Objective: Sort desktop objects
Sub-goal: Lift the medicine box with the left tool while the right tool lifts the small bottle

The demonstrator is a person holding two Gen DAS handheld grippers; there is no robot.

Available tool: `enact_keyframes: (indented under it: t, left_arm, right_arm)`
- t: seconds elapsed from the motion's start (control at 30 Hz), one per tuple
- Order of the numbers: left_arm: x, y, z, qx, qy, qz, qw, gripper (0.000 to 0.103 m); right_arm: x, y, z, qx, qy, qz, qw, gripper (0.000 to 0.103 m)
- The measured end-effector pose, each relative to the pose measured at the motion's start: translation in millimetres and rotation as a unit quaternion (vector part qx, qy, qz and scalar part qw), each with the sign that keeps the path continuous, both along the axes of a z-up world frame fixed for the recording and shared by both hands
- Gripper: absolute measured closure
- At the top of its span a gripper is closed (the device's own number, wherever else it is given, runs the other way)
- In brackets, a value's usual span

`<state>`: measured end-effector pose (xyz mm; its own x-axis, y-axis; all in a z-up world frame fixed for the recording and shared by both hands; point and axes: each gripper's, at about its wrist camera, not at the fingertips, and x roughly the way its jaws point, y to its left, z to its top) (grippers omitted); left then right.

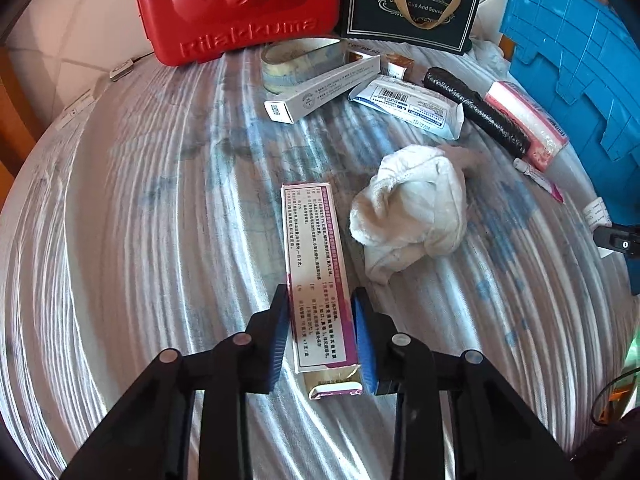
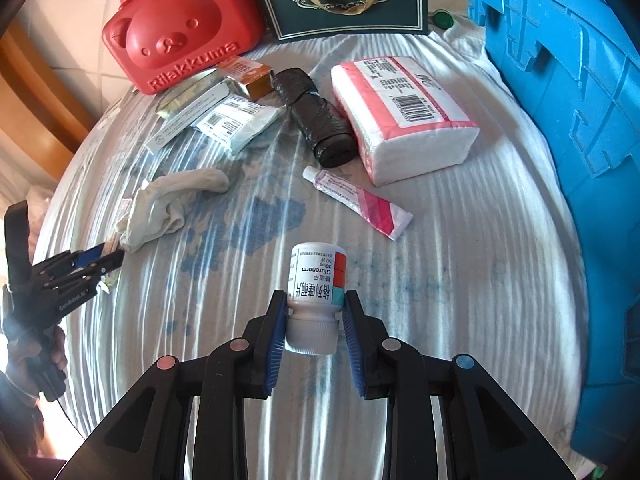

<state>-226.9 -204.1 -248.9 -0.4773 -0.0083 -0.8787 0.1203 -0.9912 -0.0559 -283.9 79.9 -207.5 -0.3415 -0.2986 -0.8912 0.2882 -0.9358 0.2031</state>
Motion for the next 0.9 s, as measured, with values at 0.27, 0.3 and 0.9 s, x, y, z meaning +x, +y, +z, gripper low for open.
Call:
enact_keyframes:
  t: [0.27, 0.3, 0.9]
  left_arm:
    - [7, -2, 39, -0.018, 0.088, -0.004, 0.996, 0.073]
    - [7, 1, 49, -0.02, 0.103, -0.01, 0.9944, 0.073]
    - [-21, 177, 208, -0.028, 0.301, -0.276, 0.9124, 0.073]
  right_arm:
    - [8, 6, 28, -0.004, 0.042, -0.01, 0.999, 0.075]
    - [10, 6, 33, -0.005, 0.049, -0.01, 0.999, 0.075]
    - [108, 56, 218, -0.032, 0.266, -0.121, 0.956, 0.075]
